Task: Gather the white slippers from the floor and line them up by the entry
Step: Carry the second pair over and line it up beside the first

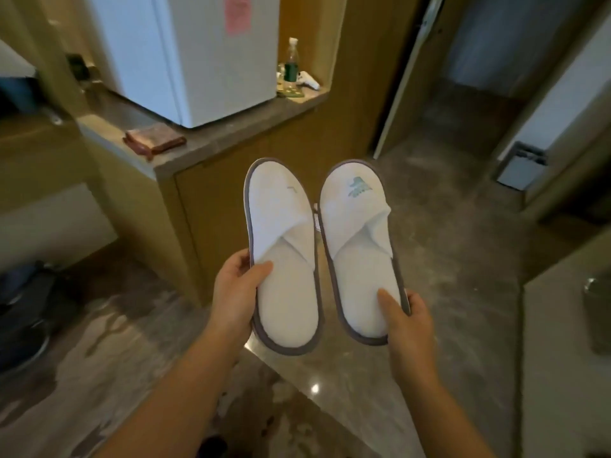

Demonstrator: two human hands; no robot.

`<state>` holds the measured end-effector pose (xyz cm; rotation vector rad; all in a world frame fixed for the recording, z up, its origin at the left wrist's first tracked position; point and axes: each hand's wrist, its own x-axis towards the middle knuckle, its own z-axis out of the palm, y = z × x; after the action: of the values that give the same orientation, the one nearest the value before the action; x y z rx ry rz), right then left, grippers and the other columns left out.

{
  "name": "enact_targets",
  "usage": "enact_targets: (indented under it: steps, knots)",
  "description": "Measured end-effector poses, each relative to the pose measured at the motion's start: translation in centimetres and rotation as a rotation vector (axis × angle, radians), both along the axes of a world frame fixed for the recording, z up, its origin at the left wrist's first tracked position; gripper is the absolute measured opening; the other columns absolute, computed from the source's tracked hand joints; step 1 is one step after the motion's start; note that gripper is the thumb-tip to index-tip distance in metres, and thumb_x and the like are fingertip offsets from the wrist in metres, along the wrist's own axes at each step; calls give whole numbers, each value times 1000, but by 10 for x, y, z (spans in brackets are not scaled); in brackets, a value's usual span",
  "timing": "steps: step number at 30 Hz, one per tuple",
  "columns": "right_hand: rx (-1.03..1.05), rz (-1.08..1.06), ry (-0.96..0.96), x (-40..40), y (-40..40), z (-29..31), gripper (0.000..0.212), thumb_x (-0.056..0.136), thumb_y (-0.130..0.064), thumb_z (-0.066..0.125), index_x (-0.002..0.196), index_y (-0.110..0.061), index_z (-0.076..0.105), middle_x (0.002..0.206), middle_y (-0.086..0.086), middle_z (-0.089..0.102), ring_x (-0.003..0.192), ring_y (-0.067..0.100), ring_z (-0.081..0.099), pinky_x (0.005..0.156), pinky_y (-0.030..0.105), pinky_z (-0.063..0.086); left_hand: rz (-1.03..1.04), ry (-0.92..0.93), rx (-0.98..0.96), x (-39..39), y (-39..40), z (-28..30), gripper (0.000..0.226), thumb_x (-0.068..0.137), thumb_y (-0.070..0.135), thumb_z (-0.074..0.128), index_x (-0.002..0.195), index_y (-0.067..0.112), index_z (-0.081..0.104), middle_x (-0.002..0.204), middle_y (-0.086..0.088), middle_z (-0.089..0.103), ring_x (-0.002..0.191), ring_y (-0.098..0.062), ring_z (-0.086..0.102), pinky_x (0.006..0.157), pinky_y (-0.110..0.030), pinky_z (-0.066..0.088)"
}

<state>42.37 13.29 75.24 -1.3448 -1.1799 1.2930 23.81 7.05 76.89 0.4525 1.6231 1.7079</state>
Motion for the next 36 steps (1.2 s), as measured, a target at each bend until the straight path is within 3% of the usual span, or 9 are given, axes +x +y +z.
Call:
enact_targets:
  steps: [4, 8, 12, 17, 21, 23, 26, 30, 36]
  knots:
    - [-23, -186, 31, 42, 49, -11, 15, 81, -16, 61, 75, -26, 52, 82, -4, 58, 74, 11, 57, 49, 22, 45, -121, -27, -49, 30, 82, -6, 13, 82, 11, 56, 93, 17, 53, 85, 3, 59, 79, -17, 57, 59, -30, 46]
    - [10, -328, 19, 60, 122, -21, 16, 81, -13, 60, 75, -25, 51, 78, -6, 57, 71, 7, 55, 40, 9, 44, -213, -36, -58, 48, 173, -15, 14, 82, 10, 55, 79, 22, 52, 82, 3, 58, 75, -14, 56, 57, -30, 45]
    - [9, -391, 9, 60, 212, -22, 10, 81, -14, 61, 83, -21, 53, 79, -8, 58, 72, 7, 56, 52, 21, 44, -258, -39, -52, 51, 279, -16, 11, 83, 6, 53, 88, 16, 51, 80, 4, 56, 72, -12, 54, 56, -29, 44]
    - [12, -494, 10, 67, 313, -13, 14, 81, -14, 61, 92, -12, 54, 79, -7, 58, 71, 7, 56, 45, 15, 45, -390, -11, -60, 57, 404, -8, 18, 84, 8, 53, 100, 16, 48, 83, 7, 56, 74, -11, 54, 58, -28, 45]
    - [6, -573, 8, 87, 383, -13, 15, 81, -15, 60, 95, -13, 53, 81, -7, 57, 74, 8, 55, 53, 21, 42, -522, 17, -88, 77, 493, -12, 18, 84, 11, 54, 100, 17, 51, 90, 1, 59, 84, -19, 57, 72, -36, 49]
    - [-5, -607, 13, 101, 419, -17, 16, 81, -14, 60, 96, -12, 53, 82, -3, 57, 75, 10, 55, 54, 22, 42, -556, 49, -104, 90, 534, -20, 17, 83, 13, 55, 99, 17, 50, 90, 2, 59, 83, -18, 57, 65, -33, 48]
    - [-30, -617, -16, 126, 481, -29, 18, 81, -15, 59, 97, -12, 52, 83, -2, 56, 75, 9, 54, 51, 20, 42, -560, 58, -109, 113, 603, -35, 18, 84, 13, 54, 101, 16, 50, 85, 6, 57, 78, -13, 55, 57, -27, 44]
    - [-30, -546, -31, 172, 592, -36, 18, 82, -14, 59, 99, -9, 53, 88, 3, 57, 80, 16, 56, 53, 22, 43, -500, 18, -127, 152, 703, -53, 23, 84, 12, 53, 107, 11, 50, 89, -1, 57, 78, -13, 54, 59, -28, 44]
    - [-39, -377, -70, 210, 767, -18, 11, 82, -10, 58, 89, -12, 51, 76, -6, 54, 69, 6, 52, 57, 23, 44, -331, -13, -119, 190, 828, -47, 19, 83, 8, 53, 102, 10, 52, 86, 0, 59, 76, -13, 56, 58, -26, 44]
